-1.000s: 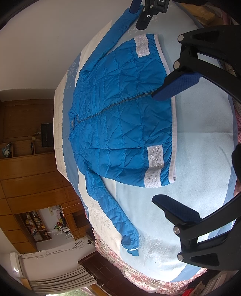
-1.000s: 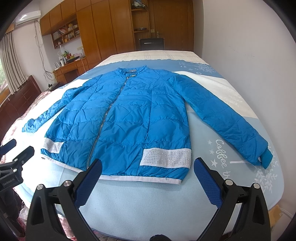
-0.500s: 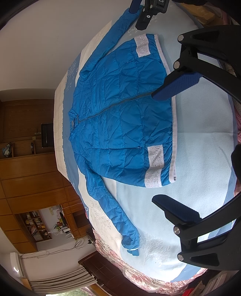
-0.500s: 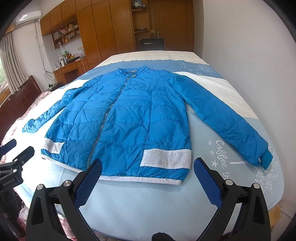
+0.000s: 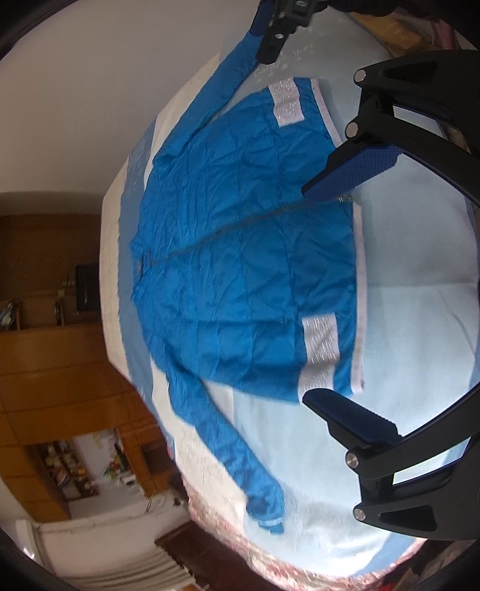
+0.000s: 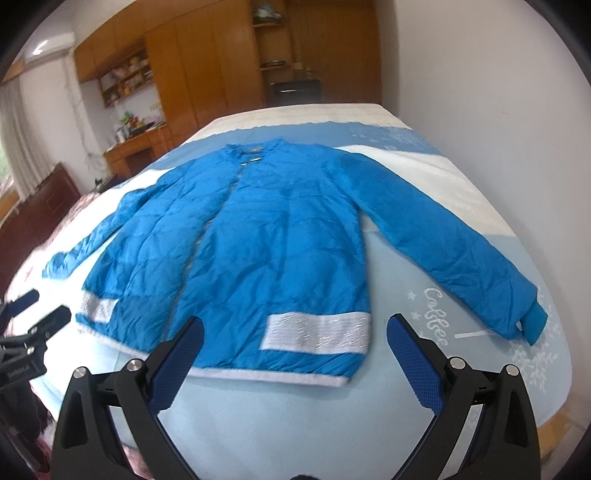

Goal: Fold large clothes
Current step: 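Reach the right tool to the nearest sleeve cuff and grasp it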

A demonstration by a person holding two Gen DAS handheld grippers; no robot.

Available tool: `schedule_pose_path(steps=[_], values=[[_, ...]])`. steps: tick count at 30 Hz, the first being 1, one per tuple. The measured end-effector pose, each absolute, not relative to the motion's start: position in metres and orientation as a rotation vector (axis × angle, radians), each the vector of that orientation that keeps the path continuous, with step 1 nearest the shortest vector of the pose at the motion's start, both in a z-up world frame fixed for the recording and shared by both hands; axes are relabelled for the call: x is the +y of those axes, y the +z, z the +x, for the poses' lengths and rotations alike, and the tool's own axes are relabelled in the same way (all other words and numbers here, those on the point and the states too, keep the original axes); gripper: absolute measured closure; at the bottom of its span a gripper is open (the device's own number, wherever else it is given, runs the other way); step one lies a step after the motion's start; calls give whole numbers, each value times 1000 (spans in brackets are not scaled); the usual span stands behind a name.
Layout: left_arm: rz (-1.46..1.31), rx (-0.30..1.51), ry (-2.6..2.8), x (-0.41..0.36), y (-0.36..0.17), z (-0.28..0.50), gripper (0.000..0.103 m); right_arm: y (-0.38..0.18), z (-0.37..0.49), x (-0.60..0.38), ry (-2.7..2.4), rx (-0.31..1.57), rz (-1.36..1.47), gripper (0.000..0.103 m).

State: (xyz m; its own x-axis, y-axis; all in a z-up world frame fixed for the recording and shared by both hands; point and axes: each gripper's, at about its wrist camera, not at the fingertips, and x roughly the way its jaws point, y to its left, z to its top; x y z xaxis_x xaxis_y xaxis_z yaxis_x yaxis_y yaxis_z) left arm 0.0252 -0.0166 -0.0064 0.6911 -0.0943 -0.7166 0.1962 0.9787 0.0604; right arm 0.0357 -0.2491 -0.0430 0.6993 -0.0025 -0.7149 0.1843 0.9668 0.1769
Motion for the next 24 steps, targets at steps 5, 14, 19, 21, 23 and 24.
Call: schedule_pose_path(steps=[5,14,19,21,23,24], values=[[168,813,-195,-43,-9,62,3,-49,34,-308,-222,780,330,4],[175,893,-343,-118,-21,146,3,-69,20,-435,-461,802,523,4],[119,949,-344,-145,-35,192,3,-87,19,-499,-553,843,628,4],[106,979,-342,-155,-43,211,3,-97,19,-521,-586,858,677,4],[102,1009,-329,-166,-53,230,4,-107,17,-539,-620,868,701,4],[99,1024,-327,-172,-59,241,4,-111,17,-545,-620,874,720,4]])
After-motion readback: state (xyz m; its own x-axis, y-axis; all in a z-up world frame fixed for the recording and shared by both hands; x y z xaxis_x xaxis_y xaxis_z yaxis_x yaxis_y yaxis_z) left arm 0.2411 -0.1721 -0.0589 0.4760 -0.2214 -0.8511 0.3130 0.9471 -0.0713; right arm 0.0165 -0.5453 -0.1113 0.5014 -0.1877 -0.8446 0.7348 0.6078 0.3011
